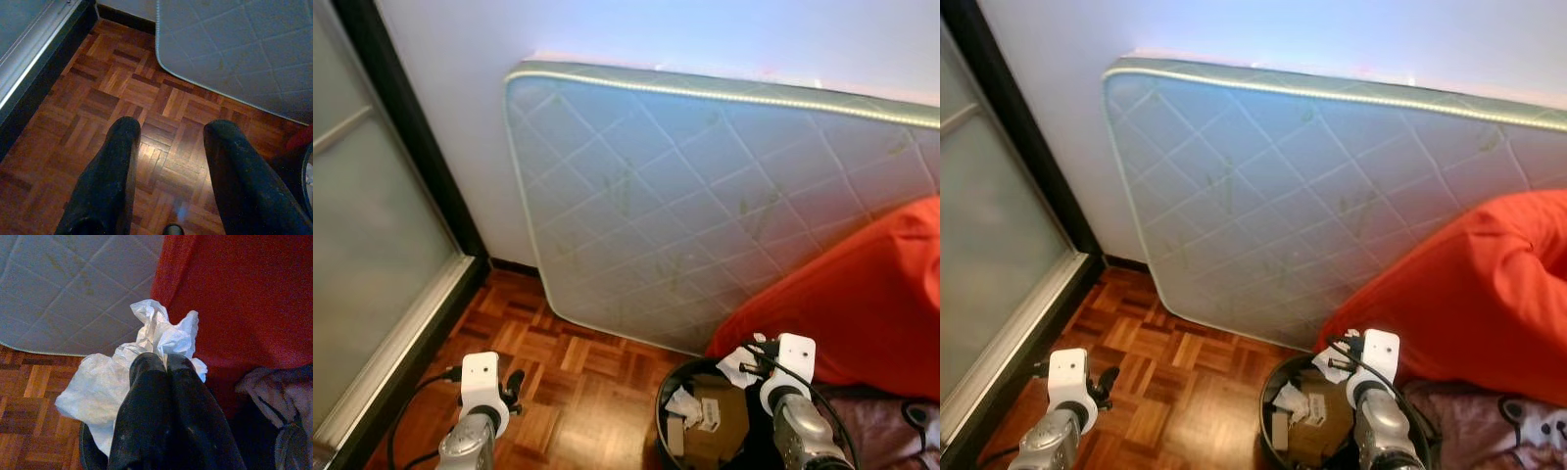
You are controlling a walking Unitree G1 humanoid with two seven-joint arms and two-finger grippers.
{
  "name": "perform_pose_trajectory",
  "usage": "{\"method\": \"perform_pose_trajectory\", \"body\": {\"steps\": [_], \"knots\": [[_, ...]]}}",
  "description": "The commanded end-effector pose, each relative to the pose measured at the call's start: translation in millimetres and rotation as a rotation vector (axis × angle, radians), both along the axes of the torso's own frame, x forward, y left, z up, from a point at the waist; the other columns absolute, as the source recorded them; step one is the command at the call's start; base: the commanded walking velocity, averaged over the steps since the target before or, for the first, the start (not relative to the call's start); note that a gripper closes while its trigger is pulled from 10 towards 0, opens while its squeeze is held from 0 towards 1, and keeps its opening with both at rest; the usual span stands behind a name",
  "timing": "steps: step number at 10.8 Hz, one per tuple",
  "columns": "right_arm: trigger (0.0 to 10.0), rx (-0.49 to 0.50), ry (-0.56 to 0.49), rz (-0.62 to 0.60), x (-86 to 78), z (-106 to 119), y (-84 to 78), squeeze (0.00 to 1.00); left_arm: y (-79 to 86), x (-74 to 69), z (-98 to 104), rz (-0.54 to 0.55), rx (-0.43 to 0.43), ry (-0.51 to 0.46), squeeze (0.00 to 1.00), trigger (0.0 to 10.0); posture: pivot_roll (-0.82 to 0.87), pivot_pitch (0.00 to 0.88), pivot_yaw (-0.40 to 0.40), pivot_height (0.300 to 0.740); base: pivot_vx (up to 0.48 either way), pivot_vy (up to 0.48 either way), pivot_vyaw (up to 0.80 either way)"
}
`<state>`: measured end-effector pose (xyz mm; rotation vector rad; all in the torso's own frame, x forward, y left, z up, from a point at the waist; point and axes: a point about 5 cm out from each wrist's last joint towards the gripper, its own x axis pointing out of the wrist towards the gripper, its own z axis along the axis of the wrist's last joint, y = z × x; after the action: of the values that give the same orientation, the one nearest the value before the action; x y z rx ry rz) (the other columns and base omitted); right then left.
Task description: Clean up the room
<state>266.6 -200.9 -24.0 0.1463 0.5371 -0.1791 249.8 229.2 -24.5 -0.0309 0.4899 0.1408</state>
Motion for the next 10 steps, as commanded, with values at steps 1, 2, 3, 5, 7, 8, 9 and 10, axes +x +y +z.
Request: {"method": "perform_pose_trajectory", "body": {"steps": [1,2,3,5,7,8,9,10], "knots": [[10.0,0.006,0.012,-0.007,-3.4,-2.8,-0.8,0.00,1.4,-5.5,-4.4,-0.006,0.001,0.025,0.00,10.0,0.18,0.092,-0.023,0.681,0.000,0.000,0.00],[10.0,0.020,0.026,-0.010,-4.7,-4.6,0.6,0.00,1.3,-5.3,-4.2,-0.007,0.001,0.025,0.00,10.0,0.18,0.078,-0.024,0.681,0.000,0.000,-0.77],[10.0,0.009,0.027,0.001,-4.7,-4.6,0.8,0.00,1.2,-5.3,-4.3,-0.008,0.001,0.024,0.00,10.0,0.18,0.071,-0.025,0.681,0.000,0.000,-0.77],[10.0,0.010,0.028,0.006,-4.3,-4.5,1.9,0.00,1.0,-5.2,-4.2,-0.008,0.001,0.024,0.00,10.0,0.18,0.059,-0.027,0.681,0.000,0.000,-0.74],[10.0,0.014,0.001,0.013,-0.8,-1.3,3.7,0.00,2.0,-4.3,-3.3,-0.006,0.005,0.021,0.00,10.0,0.18,0.057,-0.026,0.681,0.000,0.000,-0.37],[10.0,0.016,-0.004,0.027,0.3,-0.5,5.7,0.00,2.6,-4.1,-3.0,-0.005,0.007,0.020,0.00,10.0,0.18,0.058,-0.026,0.681,0.000,0.000,0.00],[10.0,0.020,-0.010,0.046,2.3,0.7,8.7,0.00,3.3,-3.7,-2.5,-0.002,0.008,0.019,0.00,10.0,0.19,0.064,-0.027,0.681,0.000,0.000,0.00],[10.0,0.026,-0.016,0.057,3.8,1.7,10.4,0.00,3.7,-3.4,-2.2,0.000,0.009,0.018,0.00,10.0,0.19,0.068,-0.027,0.681,0.000,0.000,0.00]]}}
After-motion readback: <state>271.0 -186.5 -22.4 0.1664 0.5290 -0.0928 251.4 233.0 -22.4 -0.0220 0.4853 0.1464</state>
